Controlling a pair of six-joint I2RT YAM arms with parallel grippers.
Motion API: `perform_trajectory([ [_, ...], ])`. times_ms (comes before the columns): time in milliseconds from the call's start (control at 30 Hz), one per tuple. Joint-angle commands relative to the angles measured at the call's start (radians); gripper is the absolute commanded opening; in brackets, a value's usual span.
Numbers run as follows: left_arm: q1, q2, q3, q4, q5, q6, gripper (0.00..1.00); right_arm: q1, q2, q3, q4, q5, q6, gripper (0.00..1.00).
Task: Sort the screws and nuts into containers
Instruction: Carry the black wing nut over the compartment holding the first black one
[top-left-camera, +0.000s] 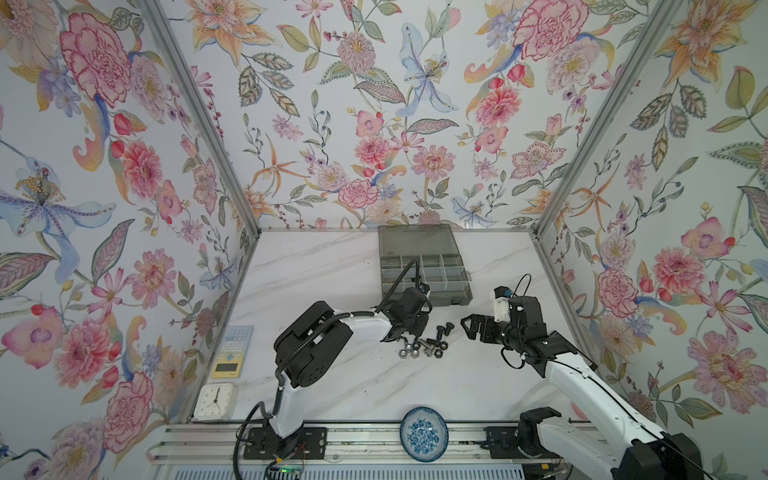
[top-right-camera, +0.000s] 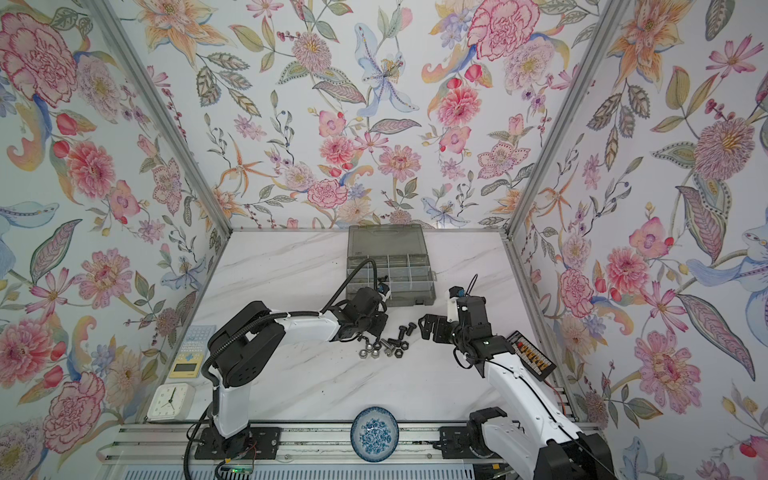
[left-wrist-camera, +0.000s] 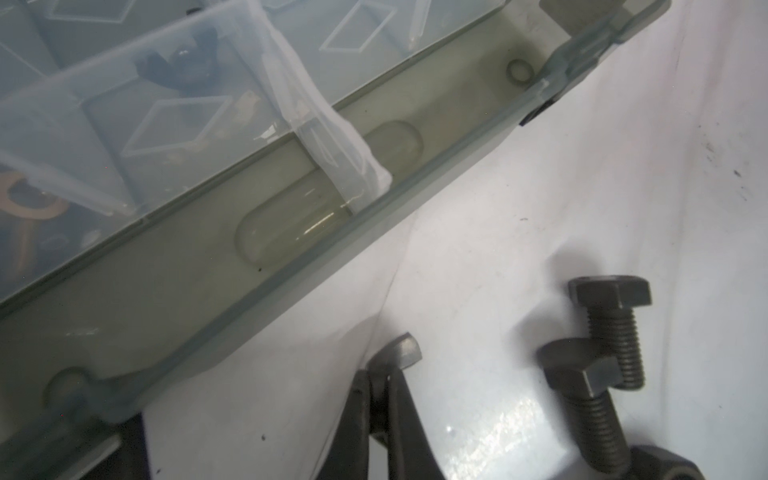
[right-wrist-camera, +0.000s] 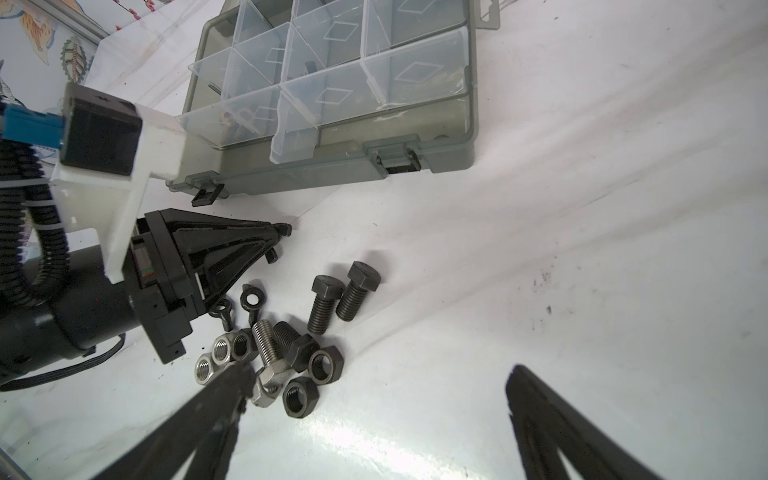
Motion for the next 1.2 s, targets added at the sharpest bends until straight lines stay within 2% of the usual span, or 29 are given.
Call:
perform_trajectory([
  [0,-0.004,-0.093,-0.006,-0.038,0.016,0.010,0.00,-0.010,-0.027,-0.008,-0.017,-0.013,0.000,0.99],
  [167,0.001,-0.178,0.011,-0.037,0.010,0.019,0.00,-0.015,-0.034,-0.010,-0.020,-0.014,0.000,0.99],
  [300,0.025,-0.189,0.062,-0.036,0.003,0.037,0.00,-0.017,-0.029,-0.012,-0.019,-0.016,0.000,0.99],
  [633,0.150,-0.023,0.260,-0.036,-0.002,0.038,0.00,-0.022,-0.031,-0.014,-0.023,-0.016,-0.004,0.99],
  [800,0.170,0.049,0.321,-0.028,0.007,0.048,0.00,-0.033,-0.031,-0.010,-0.028,-0.018,-0.011,0.99],
  [1167,0.194,0.125,0.351,-0.004,0.002,0.059,0.00,-0.049,-0.031,0.001,-0.040,-0.027,-0.020,0.99],
])
